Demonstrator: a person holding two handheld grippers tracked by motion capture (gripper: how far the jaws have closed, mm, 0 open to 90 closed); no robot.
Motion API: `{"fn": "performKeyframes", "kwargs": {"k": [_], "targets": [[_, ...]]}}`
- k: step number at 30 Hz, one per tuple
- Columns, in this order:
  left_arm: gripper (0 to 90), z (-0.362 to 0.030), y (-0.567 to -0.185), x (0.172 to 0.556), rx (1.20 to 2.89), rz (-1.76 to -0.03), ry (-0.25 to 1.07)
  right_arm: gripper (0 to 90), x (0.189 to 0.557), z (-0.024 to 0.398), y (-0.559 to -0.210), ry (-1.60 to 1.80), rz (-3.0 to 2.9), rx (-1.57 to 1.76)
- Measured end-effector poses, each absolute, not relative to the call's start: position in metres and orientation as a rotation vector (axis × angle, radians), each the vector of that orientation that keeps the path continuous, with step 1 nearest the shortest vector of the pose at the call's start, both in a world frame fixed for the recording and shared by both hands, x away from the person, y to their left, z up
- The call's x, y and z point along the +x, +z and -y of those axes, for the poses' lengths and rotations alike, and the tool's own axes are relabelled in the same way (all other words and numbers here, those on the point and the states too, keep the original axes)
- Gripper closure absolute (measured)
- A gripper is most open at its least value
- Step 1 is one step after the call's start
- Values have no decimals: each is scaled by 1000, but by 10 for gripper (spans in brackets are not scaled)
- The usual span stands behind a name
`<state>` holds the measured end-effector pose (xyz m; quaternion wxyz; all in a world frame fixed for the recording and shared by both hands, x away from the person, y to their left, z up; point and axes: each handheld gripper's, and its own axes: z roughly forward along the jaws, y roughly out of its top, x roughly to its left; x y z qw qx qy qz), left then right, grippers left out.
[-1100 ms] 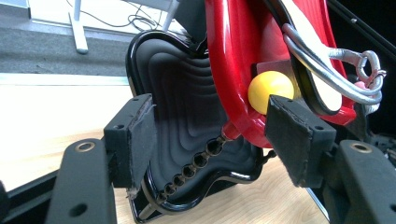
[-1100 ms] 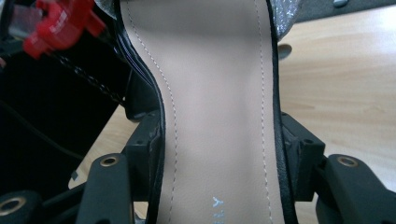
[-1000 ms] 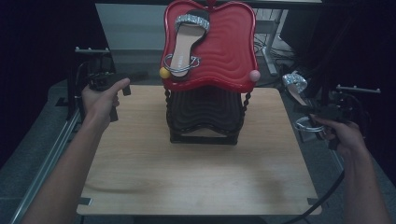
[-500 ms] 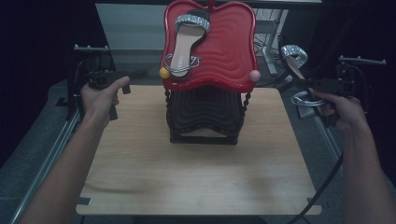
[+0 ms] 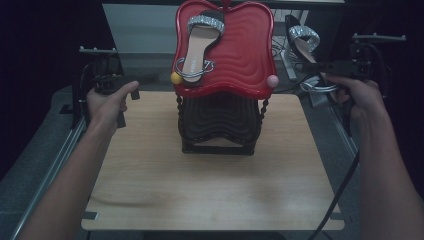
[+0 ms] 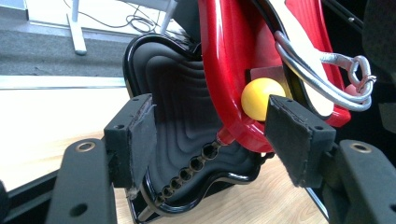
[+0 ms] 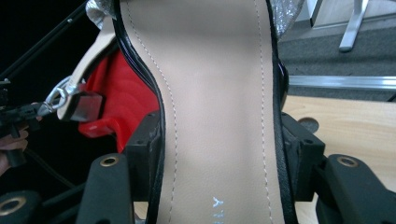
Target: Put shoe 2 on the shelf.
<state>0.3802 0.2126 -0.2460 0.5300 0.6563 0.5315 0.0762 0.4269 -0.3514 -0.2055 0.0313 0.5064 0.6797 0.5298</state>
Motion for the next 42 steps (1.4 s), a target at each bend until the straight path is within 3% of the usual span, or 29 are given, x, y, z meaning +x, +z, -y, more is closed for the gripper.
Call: {"fn": "performKeyframes", "kwargs": {"k": [17,35,42], "targets": [[340,-213,-245,381,1571,-1260,181,429,444,255,-155,1538,-2127,1519],[340,-214,-243,379,1562,-1256,183,428,462,195,-169,1461,-2063,1601],[341,-215,-244,379,1569,-1258,187,418,468,185,-181,1248,-1957,1602]]}}
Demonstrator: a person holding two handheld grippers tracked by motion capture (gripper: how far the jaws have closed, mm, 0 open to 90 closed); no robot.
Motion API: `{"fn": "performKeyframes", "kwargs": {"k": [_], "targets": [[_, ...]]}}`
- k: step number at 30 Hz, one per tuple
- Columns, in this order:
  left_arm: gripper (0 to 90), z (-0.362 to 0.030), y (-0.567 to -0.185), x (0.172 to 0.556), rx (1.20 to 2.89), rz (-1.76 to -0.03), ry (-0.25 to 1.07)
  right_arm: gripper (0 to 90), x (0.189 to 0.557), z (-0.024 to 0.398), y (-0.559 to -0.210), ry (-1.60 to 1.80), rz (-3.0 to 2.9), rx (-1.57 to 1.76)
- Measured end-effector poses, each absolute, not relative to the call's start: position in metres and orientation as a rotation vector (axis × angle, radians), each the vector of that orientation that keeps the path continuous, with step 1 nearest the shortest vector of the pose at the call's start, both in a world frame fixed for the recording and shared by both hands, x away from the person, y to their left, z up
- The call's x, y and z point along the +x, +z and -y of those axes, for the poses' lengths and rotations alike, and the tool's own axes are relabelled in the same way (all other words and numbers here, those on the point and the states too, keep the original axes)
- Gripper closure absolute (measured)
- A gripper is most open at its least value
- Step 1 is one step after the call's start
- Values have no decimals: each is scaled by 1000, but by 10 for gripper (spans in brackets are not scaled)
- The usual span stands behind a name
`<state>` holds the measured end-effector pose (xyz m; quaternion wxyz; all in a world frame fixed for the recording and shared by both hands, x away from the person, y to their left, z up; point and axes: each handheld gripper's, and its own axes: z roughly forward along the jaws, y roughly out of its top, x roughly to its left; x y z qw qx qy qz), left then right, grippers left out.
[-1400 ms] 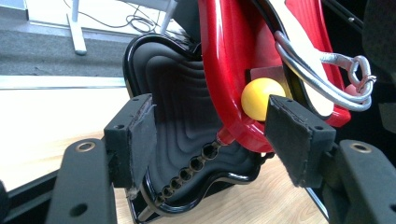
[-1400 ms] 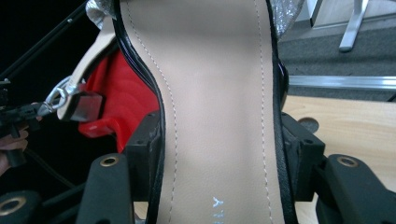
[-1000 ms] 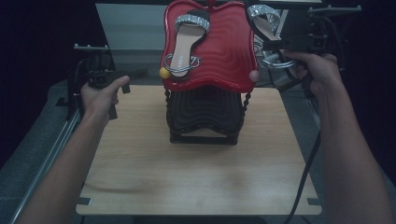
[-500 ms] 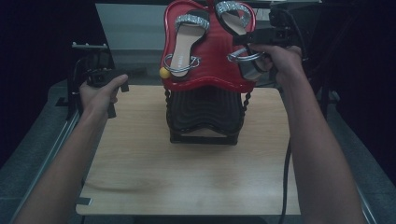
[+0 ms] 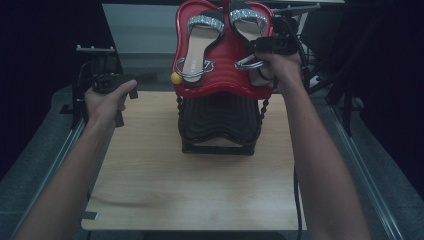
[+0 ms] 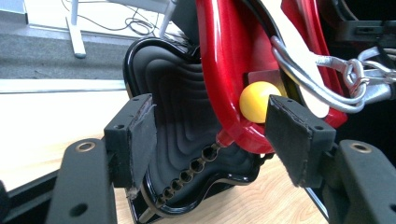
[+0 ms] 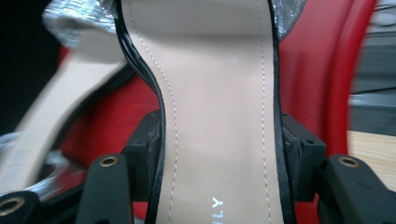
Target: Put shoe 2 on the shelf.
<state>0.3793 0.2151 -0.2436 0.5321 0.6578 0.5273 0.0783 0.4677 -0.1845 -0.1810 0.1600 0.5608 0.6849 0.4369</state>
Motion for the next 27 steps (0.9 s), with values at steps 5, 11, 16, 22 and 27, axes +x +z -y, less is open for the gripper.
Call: {"fn": "performKeyframes", "kwargs": {"k": [5,11,16,22,27], "targets": [[340,-213,-247,380,1577,-1256,180,377,474,177,-190,1148,-1999,1585],[338,-213,-250,380,1577,-1257,175,312,475,177,-191,1123,-1991,1510],[338,-213,-251,383,1576,-1260,172,264,471,182,-188,1179,-1984,1450],[338,-209,-251,383,1579,-1248,172,241,466,193,-185,1280,-1979,1428],[338,-209,-251,381,1578,-1247,175,269,460,203,-184,1422,-2012,1387]]}}
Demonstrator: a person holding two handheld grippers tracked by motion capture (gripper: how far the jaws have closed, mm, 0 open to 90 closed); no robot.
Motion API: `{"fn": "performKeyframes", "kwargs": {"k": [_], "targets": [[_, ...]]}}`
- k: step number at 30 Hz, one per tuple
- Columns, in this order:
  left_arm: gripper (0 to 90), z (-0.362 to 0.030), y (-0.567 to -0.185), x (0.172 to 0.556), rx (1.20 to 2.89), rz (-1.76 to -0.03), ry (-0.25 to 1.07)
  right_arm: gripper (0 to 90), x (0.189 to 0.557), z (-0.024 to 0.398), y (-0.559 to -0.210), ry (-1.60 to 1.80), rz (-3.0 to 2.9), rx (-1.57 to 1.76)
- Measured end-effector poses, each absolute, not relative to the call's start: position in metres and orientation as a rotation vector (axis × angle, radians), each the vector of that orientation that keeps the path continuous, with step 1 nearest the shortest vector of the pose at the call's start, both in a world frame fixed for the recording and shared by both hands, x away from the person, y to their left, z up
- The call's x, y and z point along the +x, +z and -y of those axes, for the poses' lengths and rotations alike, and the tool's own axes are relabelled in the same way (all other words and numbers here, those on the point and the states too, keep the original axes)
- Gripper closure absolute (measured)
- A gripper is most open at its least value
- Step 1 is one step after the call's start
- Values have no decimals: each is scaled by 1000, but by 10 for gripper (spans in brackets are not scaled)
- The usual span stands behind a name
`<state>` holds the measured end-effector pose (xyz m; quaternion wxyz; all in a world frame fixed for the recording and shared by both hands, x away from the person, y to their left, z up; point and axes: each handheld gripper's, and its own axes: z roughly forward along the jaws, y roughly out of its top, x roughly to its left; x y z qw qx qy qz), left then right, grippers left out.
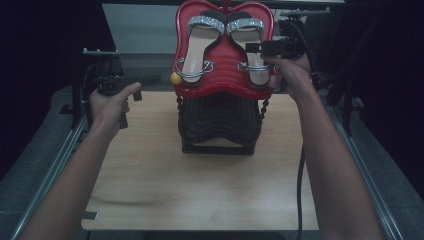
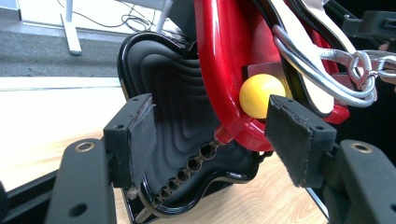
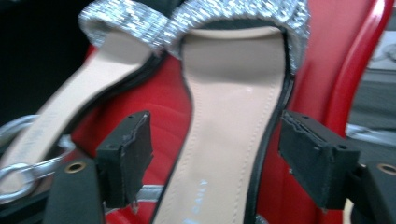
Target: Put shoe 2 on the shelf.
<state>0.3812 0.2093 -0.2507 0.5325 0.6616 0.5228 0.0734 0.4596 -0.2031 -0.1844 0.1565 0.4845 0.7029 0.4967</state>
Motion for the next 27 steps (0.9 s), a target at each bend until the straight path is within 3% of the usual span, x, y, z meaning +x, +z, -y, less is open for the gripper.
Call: {"fn": "performKeyframes", "kwargs": {"k": [12,27], "targets": [[338,-214,-254,373,1565,-1252,182,284,442,235,-197,1565,-1937,1402],[338,-213,-260,380,1566,-1256,166,166,473,231,-179,1547,-1794,1488]]}}
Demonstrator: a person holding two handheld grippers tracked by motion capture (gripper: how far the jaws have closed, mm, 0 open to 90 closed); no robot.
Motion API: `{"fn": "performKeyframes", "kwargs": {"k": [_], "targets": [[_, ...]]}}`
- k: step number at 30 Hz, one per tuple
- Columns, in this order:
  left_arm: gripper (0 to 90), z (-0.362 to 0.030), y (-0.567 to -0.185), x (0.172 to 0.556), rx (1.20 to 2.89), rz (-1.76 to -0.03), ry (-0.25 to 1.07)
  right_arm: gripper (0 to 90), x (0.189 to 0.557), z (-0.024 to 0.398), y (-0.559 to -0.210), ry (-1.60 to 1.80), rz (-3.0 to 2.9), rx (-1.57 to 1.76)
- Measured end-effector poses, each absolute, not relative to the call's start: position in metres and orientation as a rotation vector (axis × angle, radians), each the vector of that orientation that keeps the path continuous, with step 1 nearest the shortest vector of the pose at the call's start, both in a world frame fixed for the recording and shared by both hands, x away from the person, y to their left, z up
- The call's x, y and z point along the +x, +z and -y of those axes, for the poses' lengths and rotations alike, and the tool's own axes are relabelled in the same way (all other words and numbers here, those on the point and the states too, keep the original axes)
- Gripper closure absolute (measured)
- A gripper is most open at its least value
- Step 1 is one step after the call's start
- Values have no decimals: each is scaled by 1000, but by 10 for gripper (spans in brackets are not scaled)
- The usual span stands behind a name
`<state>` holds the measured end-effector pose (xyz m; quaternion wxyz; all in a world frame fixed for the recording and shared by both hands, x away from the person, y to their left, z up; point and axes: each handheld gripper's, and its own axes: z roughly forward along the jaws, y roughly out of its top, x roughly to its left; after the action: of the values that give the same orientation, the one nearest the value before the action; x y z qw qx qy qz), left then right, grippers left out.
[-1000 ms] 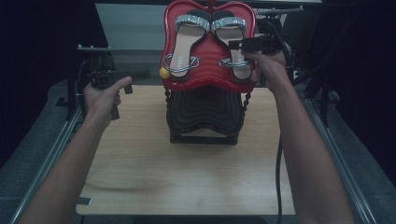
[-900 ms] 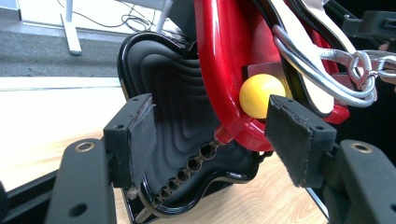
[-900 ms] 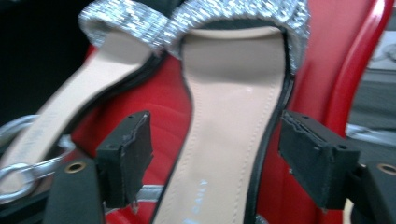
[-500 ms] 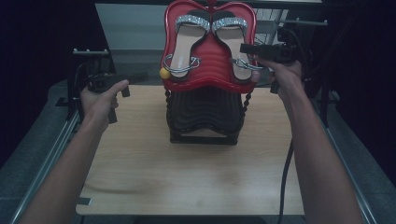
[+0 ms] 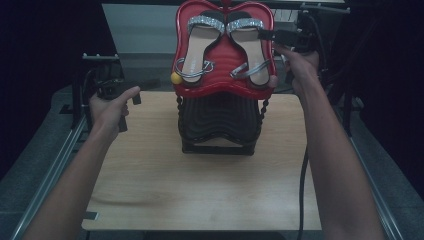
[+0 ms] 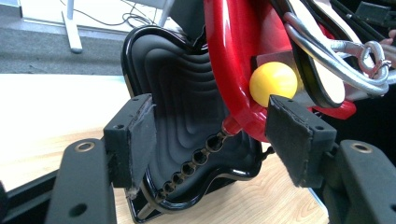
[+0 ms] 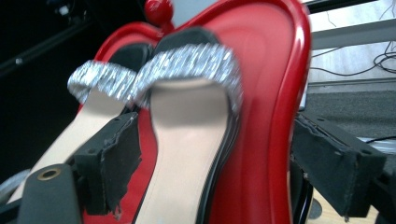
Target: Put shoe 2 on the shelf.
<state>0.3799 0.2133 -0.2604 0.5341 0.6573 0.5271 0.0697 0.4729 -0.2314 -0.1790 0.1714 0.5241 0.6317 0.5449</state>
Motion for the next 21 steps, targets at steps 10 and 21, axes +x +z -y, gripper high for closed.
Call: {"fn": "performKeyframes", "kwargs": {"k": [10,21], "targets": [[337,-218,-260,380,1564,-1251,173,282,458,263,-182,1612,-1838,1442],[337,-208,-262,375,1576,-1241,174,368,419,331,-211,1652,-1865,1392]]}}
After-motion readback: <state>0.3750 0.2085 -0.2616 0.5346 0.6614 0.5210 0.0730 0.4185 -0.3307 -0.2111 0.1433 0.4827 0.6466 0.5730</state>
